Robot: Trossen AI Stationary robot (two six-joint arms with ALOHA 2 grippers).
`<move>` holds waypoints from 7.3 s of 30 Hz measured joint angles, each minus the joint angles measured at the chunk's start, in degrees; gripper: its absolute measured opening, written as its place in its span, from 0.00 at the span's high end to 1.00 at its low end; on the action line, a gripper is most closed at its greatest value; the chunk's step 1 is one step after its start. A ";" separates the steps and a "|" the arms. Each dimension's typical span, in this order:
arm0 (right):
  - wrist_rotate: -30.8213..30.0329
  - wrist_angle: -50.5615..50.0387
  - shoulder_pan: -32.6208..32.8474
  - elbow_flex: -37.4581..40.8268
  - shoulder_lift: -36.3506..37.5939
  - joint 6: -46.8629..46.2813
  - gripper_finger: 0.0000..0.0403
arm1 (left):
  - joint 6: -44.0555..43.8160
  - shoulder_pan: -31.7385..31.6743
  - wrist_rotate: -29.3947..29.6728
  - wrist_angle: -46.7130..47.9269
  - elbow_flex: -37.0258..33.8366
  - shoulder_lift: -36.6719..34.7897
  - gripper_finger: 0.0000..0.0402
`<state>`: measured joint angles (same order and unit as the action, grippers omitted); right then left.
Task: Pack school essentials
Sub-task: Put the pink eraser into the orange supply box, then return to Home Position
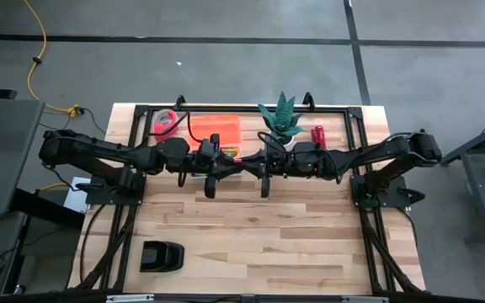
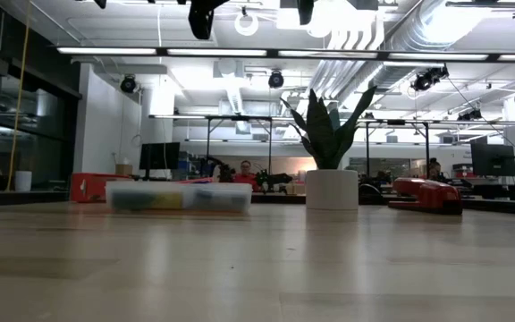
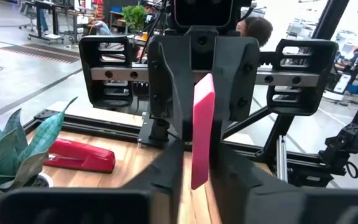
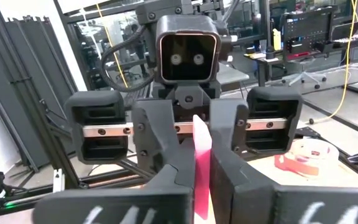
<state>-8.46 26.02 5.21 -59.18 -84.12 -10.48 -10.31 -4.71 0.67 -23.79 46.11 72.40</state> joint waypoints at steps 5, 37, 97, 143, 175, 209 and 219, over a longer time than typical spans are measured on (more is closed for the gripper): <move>0.05 -0.02 0.00 -0.01 0.02 0.02 0.99 | 0.00 0.00 -0.02 0.00 0.00 -0.02 0.98; -1.97 -31.34 0.04 0.01 19.68 2.43 0.41 | -1.36 -4.17 8.61 22.30 -10.32 -35.41 0.99; -1.38 -34.82 -0.02 0.02 19.67 0.22 0.41 | -55.71 -10.53 7.53 36.27 -2.99 10.95 0.99; -2.19 -35.71 -0.04 0.04 19.67 -0.21 0.41 | -55.93 -9.51 11.76 34.69 -3.02 14.63 0.82; -3.48 -35.67 -0.04 0.04 19.67 -0.02 0.41 | -41.90 -11.34 10.64 55.21 6.67 15.43 0.53; -0.71 -29.37 -2.36 0.11 7.92 -8.21 0.41 | -14.70 -9.51 14.10 48.85 6.58 9.26 0.53; 1.02 -20.51 -4.66 0.09 13.44 1.34 0.41 | -13.97 -8.01 14.70 44.79 6.34 -16.99 0.53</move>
<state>-7.44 5.51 0.55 -59.09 -70.68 -9.14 -24.28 -12.72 15.36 21.00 52.45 55.41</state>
